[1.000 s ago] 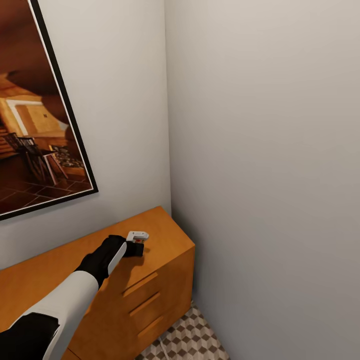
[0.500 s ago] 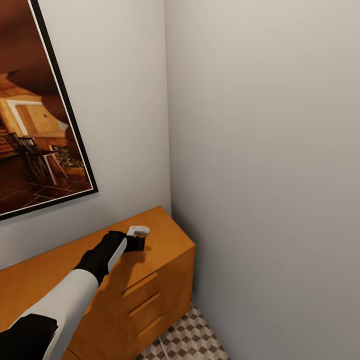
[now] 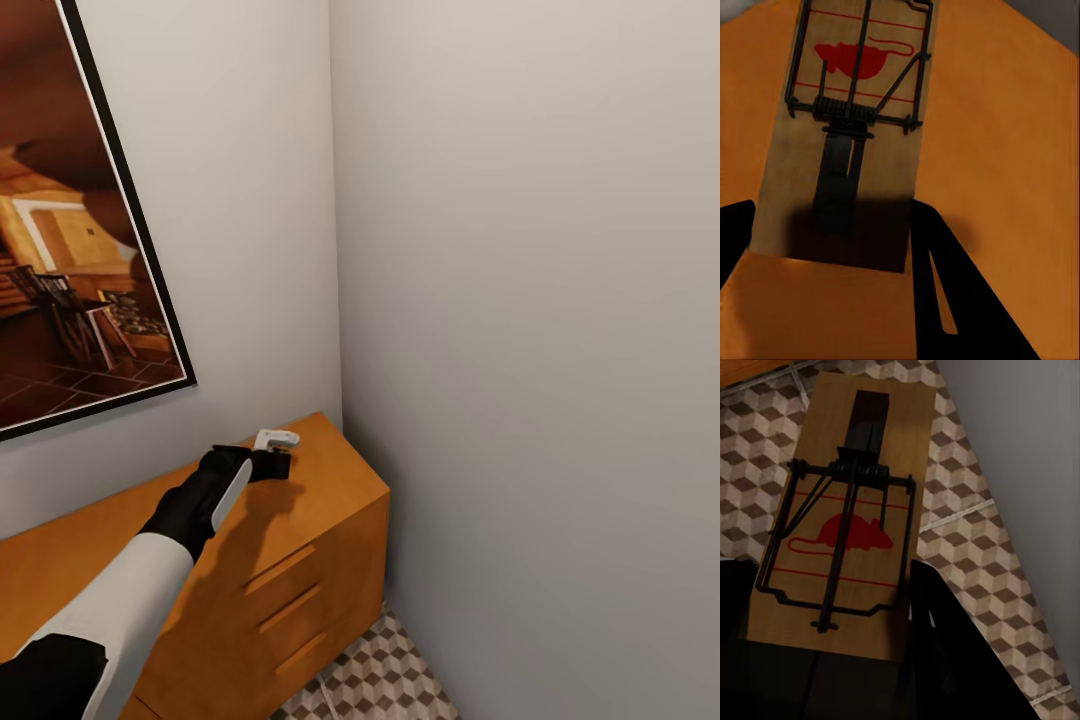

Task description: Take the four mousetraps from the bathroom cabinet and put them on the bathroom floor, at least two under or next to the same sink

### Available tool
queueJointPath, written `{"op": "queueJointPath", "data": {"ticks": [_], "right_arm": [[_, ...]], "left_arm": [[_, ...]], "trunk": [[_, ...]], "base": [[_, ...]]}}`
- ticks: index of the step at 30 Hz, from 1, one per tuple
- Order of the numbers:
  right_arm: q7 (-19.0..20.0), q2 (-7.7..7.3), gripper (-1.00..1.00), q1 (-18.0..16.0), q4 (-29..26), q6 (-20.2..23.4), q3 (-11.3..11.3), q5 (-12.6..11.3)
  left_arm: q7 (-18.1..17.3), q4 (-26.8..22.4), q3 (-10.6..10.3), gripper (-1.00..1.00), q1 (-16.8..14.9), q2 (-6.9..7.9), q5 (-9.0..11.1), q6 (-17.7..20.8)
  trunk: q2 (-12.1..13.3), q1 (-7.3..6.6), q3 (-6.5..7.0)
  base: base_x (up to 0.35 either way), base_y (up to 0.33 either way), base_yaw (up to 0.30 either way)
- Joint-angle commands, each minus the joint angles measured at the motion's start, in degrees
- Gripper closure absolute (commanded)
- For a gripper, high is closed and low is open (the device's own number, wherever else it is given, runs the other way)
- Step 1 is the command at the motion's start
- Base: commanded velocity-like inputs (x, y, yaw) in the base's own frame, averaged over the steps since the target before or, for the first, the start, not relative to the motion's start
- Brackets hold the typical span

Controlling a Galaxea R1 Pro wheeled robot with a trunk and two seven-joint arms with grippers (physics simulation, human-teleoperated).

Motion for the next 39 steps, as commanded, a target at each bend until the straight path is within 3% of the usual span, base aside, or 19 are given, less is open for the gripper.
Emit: {"op": "queueJointPath", "data": {"ticks": [1,16,39], "right_arm": [[-0.36,0.02,1.00,-0.06,0.07,-0.11,0.32,0.21],[-0.44,-1.14,1.00,-0.06,0.07,-0.47,0.32,0.21],[-0.44,-0.72,1.00,-0.06,-0.02,-0.55,0.32,0.21]], "left_arm": [[0.23,-0.77,-0.23,1.00,-0.05,0.24,0.26,0.51],[0.23,-3.14,-0.28,1.00,-0.05,0.82,0.32,3.70],[0.23,-2.06,-0.32,1.00,0.27,0.74,0.32,3.71]], "trunk": [[-0.12,0.04,-0.13],[-0.12,0.04,-0.13],[-0.12,0.04,-0.13]], "base": [[0.000,0.000,0.000],[-0.016,0.000,0.000],[-0.321,0.000,0.000]]}}
